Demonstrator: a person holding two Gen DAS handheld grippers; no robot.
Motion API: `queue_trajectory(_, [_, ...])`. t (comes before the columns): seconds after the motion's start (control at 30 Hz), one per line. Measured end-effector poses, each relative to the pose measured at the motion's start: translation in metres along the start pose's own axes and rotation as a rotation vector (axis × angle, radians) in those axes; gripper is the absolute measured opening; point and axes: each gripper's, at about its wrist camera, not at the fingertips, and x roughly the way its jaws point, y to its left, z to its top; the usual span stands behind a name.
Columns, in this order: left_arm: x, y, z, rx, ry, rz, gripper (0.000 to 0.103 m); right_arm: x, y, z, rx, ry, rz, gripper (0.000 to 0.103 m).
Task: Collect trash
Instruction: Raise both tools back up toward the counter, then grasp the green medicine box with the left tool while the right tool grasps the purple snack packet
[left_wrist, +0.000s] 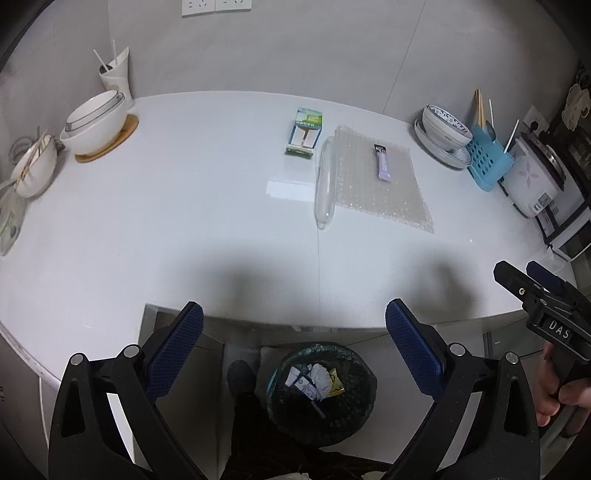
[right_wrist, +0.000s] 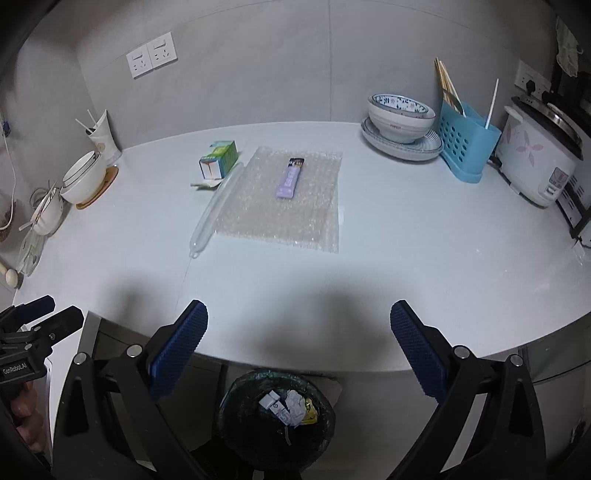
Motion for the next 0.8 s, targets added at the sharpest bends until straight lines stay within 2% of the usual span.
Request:
queue_trajectory(0.33, [0.011,-0.003,0.066,0.044,-0.02,-0.034,0.097,0.007,0.006,0.051,0.018,-0.036,-0.03,0.095])
queue_trajectory(0.6, [0.036,-0.008,0.104,0.073,-0.007,-0.051,0.097,0.027,0.007,0.08,0.027,-0.016,-0.066,0.095])
queue_trajectory(0.8, [0.056,-0.006,0.131,0.078,0.007,-0.056,0.097,0.051,0.008,0.102,0.03,0.02,-0.079,0.091])
